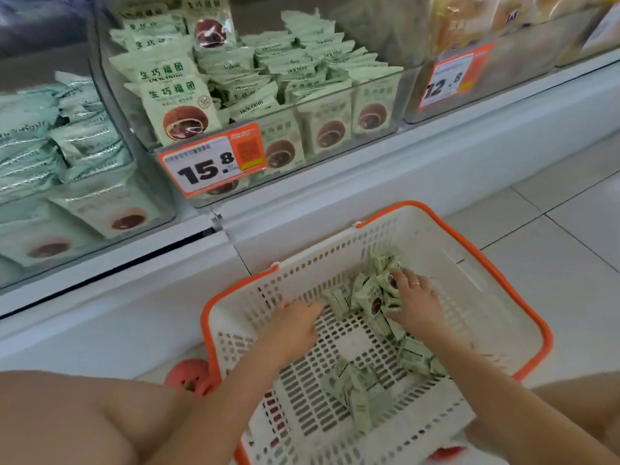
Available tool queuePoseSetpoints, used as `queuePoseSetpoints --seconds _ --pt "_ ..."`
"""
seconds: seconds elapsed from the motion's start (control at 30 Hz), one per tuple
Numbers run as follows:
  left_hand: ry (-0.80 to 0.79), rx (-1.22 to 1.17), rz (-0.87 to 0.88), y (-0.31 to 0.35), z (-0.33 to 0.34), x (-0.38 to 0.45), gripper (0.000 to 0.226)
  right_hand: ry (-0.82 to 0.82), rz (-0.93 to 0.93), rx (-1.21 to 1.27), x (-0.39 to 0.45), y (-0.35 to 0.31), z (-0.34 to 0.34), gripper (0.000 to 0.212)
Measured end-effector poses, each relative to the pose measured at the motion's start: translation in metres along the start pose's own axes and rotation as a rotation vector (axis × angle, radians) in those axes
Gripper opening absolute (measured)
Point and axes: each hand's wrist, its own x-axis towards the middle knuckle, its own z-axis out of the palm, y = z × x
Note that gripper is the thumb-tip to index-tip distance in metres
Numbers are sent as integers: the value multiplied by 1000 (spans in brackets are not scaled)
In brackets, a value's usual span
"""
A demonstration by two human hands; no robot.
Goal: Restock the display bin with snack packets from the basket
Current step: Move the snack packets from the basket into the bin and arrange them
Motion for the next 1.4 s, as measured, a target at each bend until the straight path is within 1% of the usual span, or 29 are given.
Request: queuePoseSetpoints --seconds 0.03,0.1,0.2,0.27,0.3,0.4,0.47,0.53,0.6,0.67,0.73,0.8,0.87,0.93,0.97,1.07,1.17,1.27,1.33,1.4 --pt "-10 -22 -8 2 4 4 41 23 -7 9 8 -5 2 92" --pt "-18 -67 -19 6 10 12 38 17 43 84 27 -8 8 93" --pt "-37 -111 -35 6 17 23 35 -69 204 271 54 2 16 101" --pt "-64 -137 -53 4 21 28 30 -113 265 428 66 13 22 107" --pt "-69 -151 -61 3 22 31 28 -111 280 474 70 18 24 105" --pt "-60 -224 -108 0 21 35 31 -69 290 431 76 25 29 87" --pt "-56 -280 -133 -2 21 36 32 -77 289 413 75 25 30 82" --pt "-63 -284 -128 0 19 37 32 -90 269 391 68 25 30 81" --pt "-58 -302 -127 2 15 37 32 -81 231 356 59 22 26 80" --pt "-51 -349 -131 8 9 36 32 -65 187 379 47 15 22 79" --pt "-42 -447 -143 15 3 35 33 -45 166 490 33 2 15 76" --pt "-44 -628 -201 22 -9 30 39 -10 126 613 17 -17 3 75" --pt "-38 -768 -253 28 -26 24 53 23 8 659 2 -36 -13 75" --pt "-42 -883 -272 31 -46 17 65 30 -154 617 -10 -53 -33 75" --pt "-51 -926 -269 32 -57 13 66 41 -235 582 -16 -60 -45 77" --pt "-106 -938 -181 33 -99 -2 52 81 -434 584 -33 -78 -86 87" --pt "-72 -961 -92 34 -142 -19 39 156 -571 635 -51 -88 -131 87" --pt "-3 -1003 -21 36 -179 -39 31 219 -613 708 -67 -97 -172 79" --pt "65 -995 36 36 -202 -51 31 179 -582 891 -76 -108 -199 65" --pt "159 -988 81 35 -219 -59 36 120 -556 1107 -78 -123 -223 51"
